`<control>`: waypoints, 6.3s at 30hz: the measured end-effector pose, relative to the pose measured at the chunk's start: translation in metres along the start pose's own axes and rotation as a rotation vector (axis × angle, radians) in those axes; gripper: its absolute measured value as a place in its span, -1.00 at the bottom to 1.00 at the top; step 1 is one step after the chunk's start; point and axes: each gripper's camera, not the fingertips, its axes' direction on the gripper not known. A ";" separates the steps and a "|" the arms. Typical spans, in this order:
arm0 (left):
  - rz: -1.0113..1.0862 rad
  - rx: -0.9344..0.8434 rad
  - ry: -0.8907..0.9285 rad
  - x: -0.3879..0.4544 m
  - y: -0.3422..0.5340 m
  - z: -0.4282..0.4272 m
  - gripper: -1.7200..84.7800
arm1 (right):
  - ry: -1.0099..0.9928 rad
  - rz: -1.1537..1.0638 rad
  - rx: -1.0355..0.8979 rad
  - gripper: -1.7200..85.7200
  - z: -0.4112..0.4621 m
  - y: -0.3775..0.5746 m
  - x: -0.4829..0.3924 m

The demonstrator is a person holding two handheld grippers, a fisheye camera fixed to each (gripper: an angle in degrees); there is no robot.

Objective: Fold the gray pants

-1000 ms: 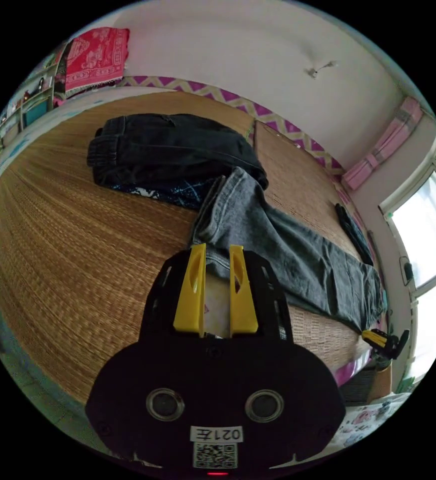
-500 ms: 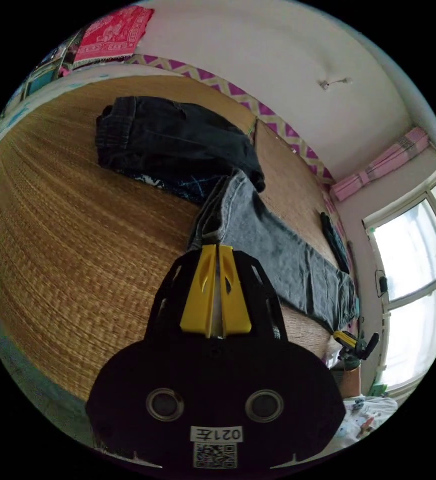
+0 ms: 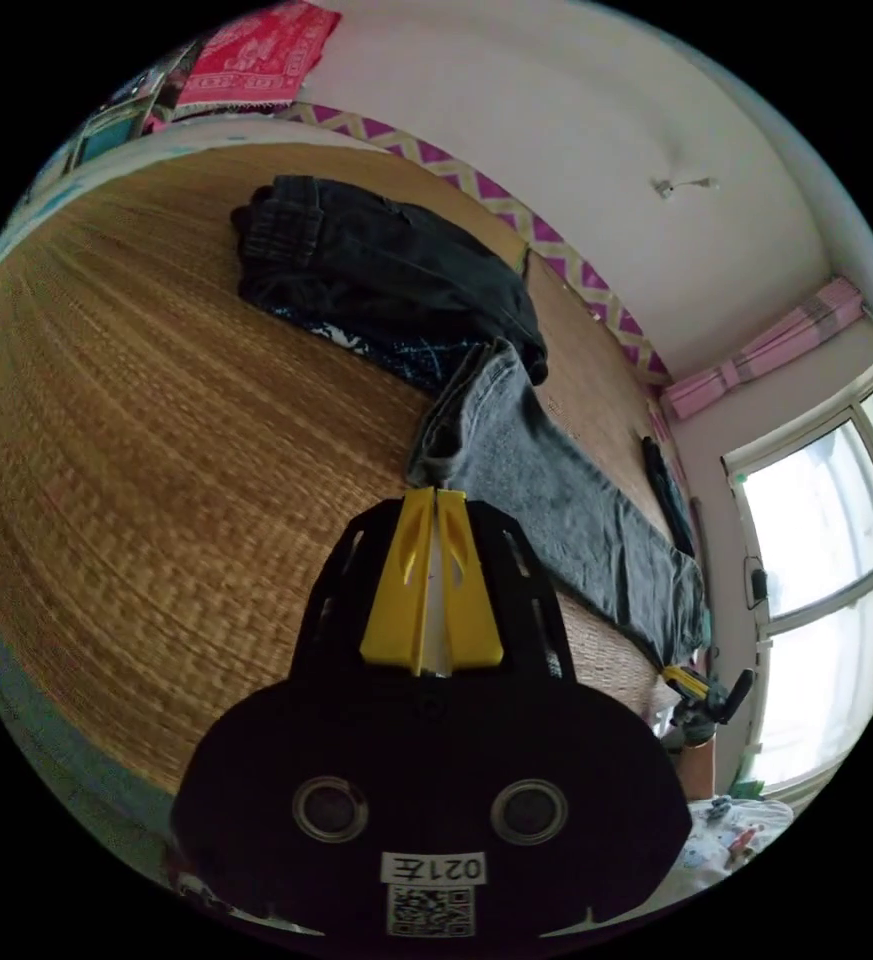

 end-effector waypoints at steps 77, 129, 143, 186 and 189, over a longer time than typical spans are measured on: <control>1.200 -0.156 -0.073 0.635 0.534 0.538 -0.88 | -0.216 0.723 0.544 -0.82 -0.093 0.459 0.226; 0.639 -0.089 0.324 0.286 0.362 0.235 -0.98 | 0.579 -0.236 0.293 -0.85 -0.016 -0.148 -0.197; 0.611 -0.036 0.300 0.275 0.332 0.203 -0.98 | 0.567 -0.347 0.152 -0.85 0.125 -0.200 -0.306; 0.714 -0.105 -0.047 0.394 0.167 0.325 -0.98 | 0.034 0.283 0.135 -0.80 0.110 -0.073 0.053; 0.646 -0.047 0.020 0.378 0.147 0.298 -0.98 | 0.003 0.333 0.218 -0.79 0.090 -0.059 0.081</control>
